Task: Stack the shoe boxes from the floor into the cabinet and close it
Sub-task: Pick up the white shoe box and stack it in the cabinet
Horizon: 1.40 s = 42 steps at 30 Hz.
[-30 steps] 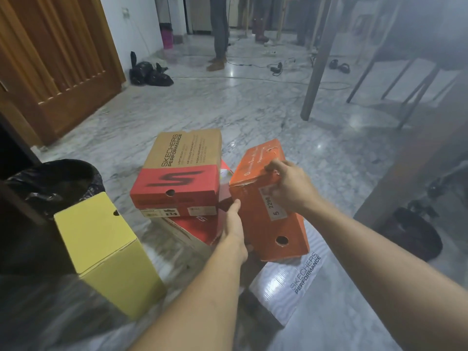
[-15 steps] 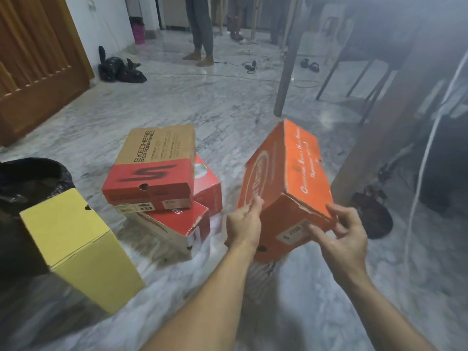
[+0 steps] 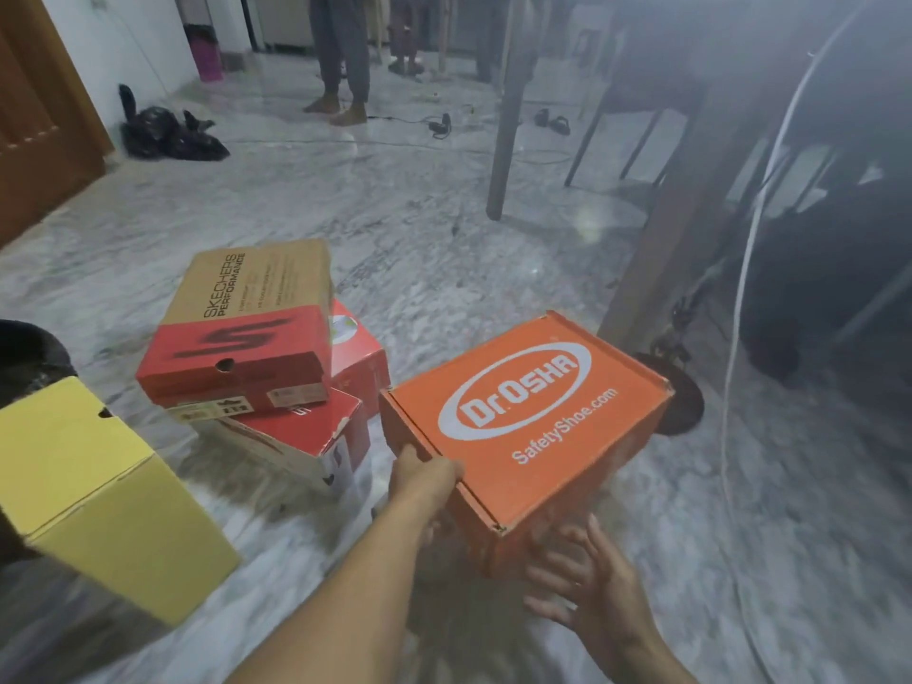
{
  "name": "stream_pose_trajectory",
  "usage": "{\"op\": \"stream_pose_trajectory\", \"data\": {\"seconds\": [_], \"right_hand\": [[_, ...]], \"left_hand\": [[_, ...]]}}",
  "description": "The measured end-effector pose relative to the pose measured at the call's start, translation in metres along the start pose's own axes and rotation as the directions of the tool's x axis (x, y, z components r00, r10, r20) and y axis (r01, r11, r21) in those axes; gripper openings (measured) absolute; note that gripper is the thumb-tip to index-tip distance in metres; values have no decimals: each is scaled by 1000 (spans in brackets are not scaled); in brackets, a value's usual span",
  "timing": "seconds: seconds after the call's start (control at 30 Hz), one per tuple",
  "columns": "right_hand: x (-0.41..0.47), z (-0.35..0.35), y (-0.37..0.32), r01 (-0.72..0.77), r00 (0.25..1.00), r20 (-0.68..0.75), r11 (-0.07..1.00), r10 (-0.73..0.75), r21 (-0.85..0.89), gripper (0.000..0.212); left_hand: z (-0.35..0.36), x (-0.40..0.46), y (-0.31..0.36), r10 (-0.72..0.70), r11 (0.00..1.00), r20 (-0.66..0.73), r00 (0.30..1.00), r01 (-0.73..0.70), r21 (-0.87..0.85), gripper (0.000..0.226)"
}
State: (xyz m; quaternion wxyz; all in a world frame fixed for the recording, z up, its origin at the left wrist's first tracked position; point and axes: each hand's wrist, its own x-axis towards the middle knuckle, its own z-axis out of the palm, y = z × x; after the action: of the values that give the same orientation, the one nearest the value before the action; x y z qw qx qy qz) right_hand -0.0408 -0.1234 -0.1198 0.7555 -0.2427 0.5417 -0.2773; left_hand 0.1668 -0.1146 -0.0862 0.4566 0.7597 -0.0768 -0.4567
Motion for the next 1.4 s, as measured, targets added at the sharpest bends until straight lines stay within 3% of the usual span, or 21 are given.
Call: {"op": "stream_pose_trajectory", "data": {"seconds": [0.07, 0.13, 0.2, 0.27, 0.3, 0.37, 0.5, 0.63, 0.7, 0.83, 0.93, 1.03, 1.23, 1.33, 1.4], "right_hand": [[9, -4, -2, 56, 998, -7, 998, -56, -37, 37], [21, -6, -14, 204, 965, -143, 972, -219, -115, 34], [33, -12, -40, 370, 864, -296, 913, -407, -173, 30], [45, -20, -72, 445, 742, -418, 852, -524, -277, 48], [51, -24, -86, 427, 722, -427, 836, -544, -344, 64], [59, -30, -111, 369, 755, -374, 820, -539, -438, 80], [64, -33, -132, 303, 849, -237, 802, -472, -515, 66], [71, -27, -132, 311, 847, -189, 752, -497, -581, 50], [73, -20, -134, 326, 825, -200, 734, -529, -596, 51], [75, -12, -147, 325, 780, -261, 724, -569, -608, 46], [79, -22, -152, 234, 741, -377, 740, -556, -631, 39], [77, -49, -151, 61, 741, -419, 674, -525, -736, 27], [57, -119, -124, -20, 616, -590, 738, -522, -674, 20], [56, -152, -112, -73, 566, -652, 758, -504, -649, 22], [60, -176, -103, -131, 524, -681, 742, -511, -657, 27]], "left_hand": [[-3, 4, -2, 18, 1000, 20, 1000, -18, -23, 64], [-4, 8, -3, 58, 998, -22, 998, -57, 24, 42], [-7, 12, -5, 114, 993, -68, 991, -112, 34, 21], [-12, 12, -2, 171, 984, -100, 980, -164, 76, 21], [-13, 15, -4, 180, 981, -105, 978, -170, 93, 21], [-14, 18, -5, 161, 983, -118, 980, -149, 107, 29], [-17, 20, -15, 121, 987, -156, 980, -103, 121, 45], [-28, 15, -9, 150, 989, -114, 982, -150, 16, 35], [-35, 10, -1, 186, 983, -84, 979, -185, 20, 10], [-42, 5, 3, 181, 983, -59, 982, -178, 54, 12], [-38, -8, 4, 133, 985, 6, 991, -133, 109, 54], [-31, -12, -1, 179, 953, 95, 979, -196, 231, 68], [-3, -41, -6, 264, 861, 344, 901, -381, 336, 39], [12, -49, -14, 175, 845, 439, 881, -364, 392, 28], [22, -56, -19, 106, 821, 474, 874, -346, 454, 37]]}}
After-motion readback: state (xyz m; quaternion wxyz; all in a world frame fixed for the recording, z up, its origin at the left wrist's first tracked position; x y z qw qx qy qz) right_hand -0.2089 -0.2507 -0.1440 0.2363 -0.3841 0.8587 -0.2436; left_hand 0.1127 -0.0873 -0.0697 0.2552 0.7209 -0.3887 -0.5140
